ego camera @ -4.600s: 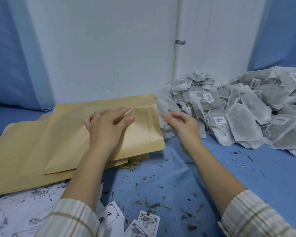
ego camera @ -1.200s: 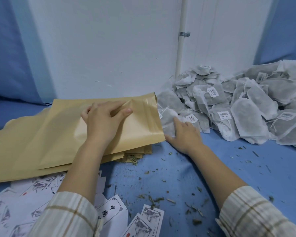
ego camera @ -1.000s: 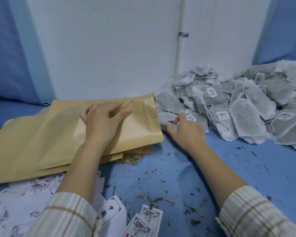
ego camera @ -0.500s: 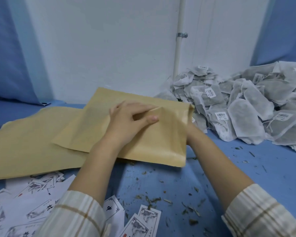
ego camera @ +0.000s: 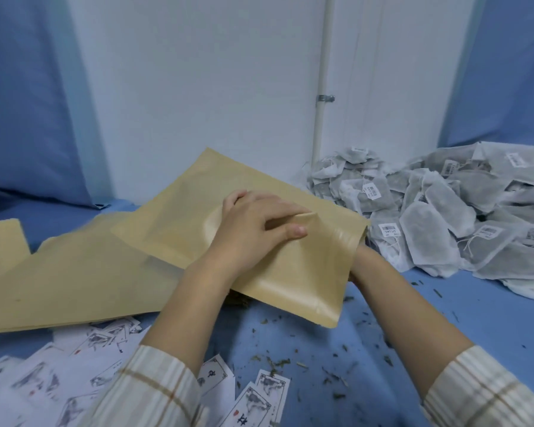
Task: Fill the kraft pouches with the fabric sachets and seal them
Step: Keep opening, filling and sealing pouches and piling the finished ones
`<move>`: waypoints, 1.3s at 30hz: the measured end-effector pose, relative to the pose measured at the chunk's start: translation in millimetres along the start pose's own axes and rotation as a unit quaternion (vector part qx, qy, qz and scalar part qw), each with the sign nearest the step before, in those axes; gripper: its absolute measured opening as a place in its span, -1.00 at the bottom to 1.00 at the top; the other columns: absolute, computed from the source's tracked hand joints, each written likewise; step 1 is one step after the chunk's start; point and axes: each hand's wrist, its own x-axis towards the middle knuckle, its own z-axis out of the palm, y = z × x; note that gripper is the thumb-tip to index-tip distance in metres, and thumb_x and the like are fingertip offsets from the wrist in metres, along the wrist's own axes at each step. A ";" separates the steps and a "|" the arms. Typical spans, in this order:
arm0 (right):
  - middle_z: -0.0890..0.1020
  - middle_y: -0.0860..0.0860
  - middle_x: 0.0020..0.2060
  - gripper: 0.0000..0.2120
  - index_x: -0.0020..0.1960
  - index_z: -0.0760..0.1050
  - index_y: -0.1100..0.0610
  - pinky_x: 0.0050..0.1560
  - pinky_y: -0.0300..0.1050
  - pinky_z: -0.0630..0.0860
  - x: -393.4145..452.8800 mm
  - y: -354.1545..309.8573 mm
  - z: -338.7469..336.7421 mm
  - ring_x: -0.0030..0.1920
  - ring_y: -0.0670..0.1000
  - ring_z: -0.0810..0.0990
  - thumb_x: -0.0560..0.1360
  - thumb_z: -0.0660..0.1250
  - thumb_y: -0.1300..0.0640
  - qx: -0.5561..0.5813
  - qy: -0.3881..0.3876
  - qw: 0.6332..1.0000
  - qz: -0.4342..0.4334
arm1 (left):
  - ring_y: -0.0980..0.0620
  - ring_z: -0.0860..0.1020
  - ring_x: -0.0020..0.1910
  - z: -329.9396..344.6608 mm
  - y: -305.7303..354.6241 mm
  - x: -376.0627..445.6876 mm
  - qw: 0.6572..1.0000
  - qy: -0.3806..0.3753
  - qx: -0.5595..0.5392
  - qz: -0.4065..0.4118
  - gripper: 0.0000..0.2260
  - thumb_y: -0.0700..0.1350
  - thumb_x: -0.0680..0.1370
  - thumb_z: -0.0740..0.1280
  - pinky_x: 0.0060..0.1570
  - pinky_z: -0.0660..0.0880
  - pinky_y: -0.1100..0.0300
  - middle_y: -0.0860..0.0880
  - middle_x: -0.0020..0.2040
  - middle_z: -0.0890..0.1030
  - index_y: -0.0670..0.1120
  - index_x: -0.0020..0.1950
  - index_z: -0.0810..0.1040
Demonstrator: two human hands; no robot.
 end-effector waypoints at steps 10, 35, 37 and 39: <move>0.45 0.08 -0.32 -0.75 -0.22 0.38 0.15 -0.29 -0.13 0.39 -92.6 -12.8 56.6 -0.33 0.04 0.42 0.62 0.09 0.17 0.057 -0.102 0.992 0.048 | 0.43 0.29 0.18 -77.2 45.3 -76.0 0.999 -0.009 0.034 -0.034 -0.77 0.12 0.45 0.37 0.29 -0.08 0.32 0.46 0.05 0.49 0.42 0.03 0.47; 0.59 -0.06 0.06 -0.75 0.07 0.59 0.03 0.02 -0.23 0.40 -145.9 87.5 98.9 0.00 -0.10 0.49 0.50 0.29 -0.09 -0.495 -0.045 0.829 -0.255 | 0.01 0.52 0.04 -167.6 26.2 -255.2 0.956 0.126 0.092 -0.249 -0.84 0.03 0.53 0.34 0.22 0.31 -0.15 0.19 -0.11 0.63 0.14 0.08 0.65; 0.49 -0.05 0.21 -0.55 0.20 0.54 0.04 0.18 -0.17 0.31 -146.9 90.8 83.3 0.21 -0.06 0.40 0.45 0.27 -0.23 -0.515 -0.103 0.820 -0.228 | 0.01 0.51 0.03 -166.5 25.5 -256.2 0.957 0.130 0.095 -0.240 -0.84 0.03 0.54 0.33 0.23 0.31 -0.14 0.18 -0.13 0.64 0.14 0.07 0.65; 0.37 -0.11 0.32 -0.34 0.32 0.45 -0.02 0.35 -0.12 0.19 -152.8 92.9 76.2 0.36 -0.07 0.25 0.33 0.29 -0.35 -0.508 -0.165 0.822 -0.195 | 0.02 0.49 -0.01 -164.7 25.9 -256.3 0.958 0.129 0.108 -0.232 -0.83 0.02 0.54 0.32 0.21 0.31 -0.14 0.28 -0.19 0.57 0.14 0.09 0.64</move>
